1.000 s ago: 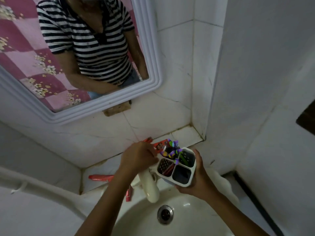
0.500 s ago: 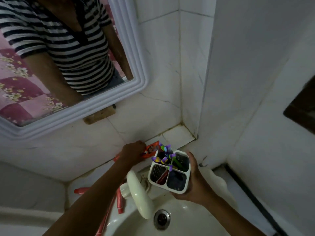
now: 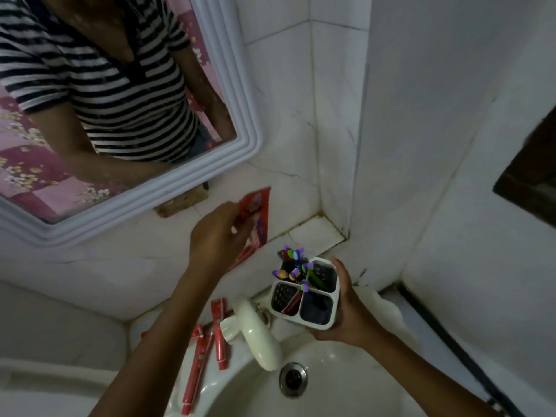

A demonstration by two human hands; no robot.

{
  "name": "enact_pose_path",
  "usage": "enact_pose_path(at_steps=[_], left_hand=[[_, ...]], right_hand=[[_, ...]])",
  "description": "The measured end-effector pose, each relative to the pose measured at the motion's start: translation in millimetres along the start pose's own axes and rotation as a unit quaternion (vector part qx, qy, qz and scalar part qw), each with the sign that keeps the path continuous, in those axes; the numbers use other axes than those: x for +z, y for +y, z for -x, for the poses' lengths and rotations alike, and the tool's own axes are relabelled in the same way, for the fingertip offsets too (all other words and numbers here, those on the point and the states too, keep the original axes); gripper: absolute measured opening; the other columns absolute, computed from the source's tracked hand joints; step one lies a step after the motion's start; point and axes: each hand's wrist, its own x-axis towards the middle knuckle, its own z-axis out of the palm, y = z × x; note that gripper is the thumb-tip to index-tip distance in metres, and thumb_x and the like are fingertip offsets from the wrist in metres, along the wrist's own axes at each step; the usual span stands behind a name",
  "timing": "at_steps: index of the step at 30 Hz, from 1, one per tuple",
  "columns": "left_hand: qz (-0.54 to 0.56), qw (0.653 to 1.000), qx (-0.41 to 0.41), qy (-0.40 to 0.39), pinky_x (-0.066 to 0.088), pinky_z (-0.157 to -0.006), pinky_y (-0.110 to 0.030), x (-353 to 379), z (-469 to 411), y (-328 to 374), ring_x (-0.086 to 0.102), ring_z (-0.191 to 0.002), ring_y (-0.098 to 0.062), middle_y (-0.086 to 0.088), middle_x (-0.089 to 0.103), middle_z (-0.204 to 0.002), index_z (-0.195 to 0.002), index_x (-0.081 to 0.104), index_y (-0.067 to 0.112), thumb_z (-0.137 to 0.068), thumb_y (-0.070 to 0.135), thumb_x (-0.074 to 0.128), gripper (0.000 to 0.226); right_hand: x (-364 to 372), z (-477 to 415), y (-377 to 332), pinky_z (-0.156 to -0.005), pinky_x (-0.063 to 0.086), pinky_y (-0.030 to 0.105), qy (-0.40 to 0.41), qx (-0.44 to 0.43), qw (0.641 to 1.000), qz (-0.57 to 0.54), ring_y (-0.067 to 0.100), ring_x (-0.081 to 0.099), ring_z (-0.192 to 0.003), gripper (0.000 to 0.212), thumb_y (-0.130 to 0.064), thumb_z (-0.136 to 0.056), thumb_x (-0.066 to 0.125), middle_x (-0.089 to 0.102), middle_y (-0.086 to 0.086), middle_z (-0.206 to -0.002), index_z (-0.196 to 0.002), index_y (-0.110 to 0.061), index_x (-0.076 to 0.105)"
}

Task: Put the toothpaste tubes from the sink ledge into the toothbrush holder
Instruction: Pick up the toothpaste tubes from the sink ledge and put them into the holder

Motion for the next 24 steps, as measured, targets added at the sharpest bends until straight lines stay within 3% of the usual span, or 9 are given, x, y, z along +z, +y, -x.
enact_pose_path(at_steps=[2,5,7,11,14,17,19,22,24], left_hand=[[0.161,0.987,0.0,0.021,0.06,-0.064,-0.036,-20.8,-3.3,25.5,0.069,-0.079,-0.015,-0.002,0.072,-0.095,-0.101,0.068,0.013,-0.093,0.038,0.06,0.027],[0.329,0.941,-0.043,-0.064,0.063,-0.067,-0.037,-30.4,-10.2,58.6,0.074,-0.079,-0.019,-0.008,0.073,-0.104,-0.105,0.069,0.012,-0.091,0.026,0.067,0.02],[0.363,0.92,-0.066,-0.133,0.063,-0.071,-0.045,-21.3,-10.9,70.0,0.076,-0.079,-0.026,-0.011,0.076,-0.1,-0.102,0.072,0.007,-0.087,0.024,0.071,0.023],[0.274,0.937,-0.054,-0.211,0.062,-0.077,-0.047,10.4,-3.6,78.9,0.077,-0.078,-0.02,-0.007,0.079,-0.095,-0.097,0.076,0.009,-0.081,0.028,0.078,0.025],[0.213,0.942,-0.038,-0.256,0.06,-0.082,-0.043,24.1,0.2,77.7,0.076,-0.079,-0.02,-0.006,0.08,-0.088,-0.09,0.079,0.013,-0.077,0.025,0.08,0.018],[0.308,0.914,-0.097,-0.246,0.061,-0.083,-0.043,18.0,-0.5,60.1,0.076,-0.081,-0.027,-0.011,0.078,-0.093,-0.09,0.078,0.011,-0.076,0.011,0.081,0.015],[0.363,0.899,-0.161,-0.184,0.06,-0.074,-0.029,11.6,-1.7,34.4,0.073,-0.078,-0.027,-0.017,0.076,-0.098,-0.094,0.075,0.005,-0.08,0.004,0.076,0.015],[0.199,0.953,-0.203,-0.108,0.059,-0.076,-0.026,26.4,7.8,-28.9,0.071,-0.082,-0.02,-0.008,0.077,-0.101,-0.094,0.076,0.016,-0.081,0.007,0.074,0.016],[0.074,0.961,-0.217,-0.155,0.056,-0.09,-0.034,46.0,19.6,-65.4,0.071,-0.094,-0.02,-0.004,0.074,-0.114,-0.105,0.073,0.021,-0.081,0.016,0.073,0.025]], right_hand=[[0.6,-0.8,-0.5,-0.12,0.052,0.043,0.005,-0.003,1.0,-0.005,0.022,0.049,-0.153,0.147,-0.004,-0.059,0.107,0.042,0.01,-0.164,-0.166,-0.022,0.008],[0.0,0.0,-6.1,-0.119,0.048,0.023,0.006,-0.007,1.0,-0.01,0.008,0.046,-0.153,0.154,-0.005,-0.059,0.106,0.039,0.0,-0.166,-0.161,-0.056,0.003],[0.0,1.1,-7.8,-0.118,0.045,0.017,0.005,-0.006,1.0,-0.007,0.002,0.044,-0.153,0.155,-0.007,-0.059,0.106,0.036,-0.006,-0.166,-0.156,-0.066,0.002],[-4.3,1.5,-9.1,-0.12,0.051,0.041,0.002,0.033,0.999,-0.015,0.01,0.05,-0.15,0.148,-0.009,-0.063,0.105,0.041,-0.01,-0.167,-0.16,-0.058,0.005],[-4.9,-0.4,-14.5,-0.119,0.053,0.046,0.0,0.029,1.0,-0.005,0.011,0.054,-0.148,0.144,-0.006,-0.062,0.104,0.045,-0.008,-0.164,-0.162,-0.051,0.012],[-1.1,-1.9,-14.0,-0.121,0.051,0.047,0.016,0.008,1.0,0.002,0.017,0.049,-0.152,0.147,0.001,-0.056,0.106,0.04,0.0,-0.166,-0.165,-0.031,0.013],[0.4,-2.5,-12.2,-0.121,0.049,0.053,0.017,-0.002,1.0,-0.001,0.022,0.048,-0.154,0.147,0.003,-0.055,0.106,0.038,0.003,-0.168,-0.166,-0.024,0.013],[-0.3,-1.4,-13.7,-0.121,0.05,0.045,0.013,-0.013,0.999,-0.028,0.02,0.05,-0.153,0.146,0.008,-0.055,0.104,0.04,0.001,-0.167,-0.164,-0.034,0.015],[-0.2,-1.0,-13.9,-0.118,0.051,0.033,0.01,-0.016,0.999,-0.048,0.015,0.051,-0.151,0.147,0.011,-0.055,0.102,0.04,-0.002,-0.166,-0.161,-0.041,0.015]])
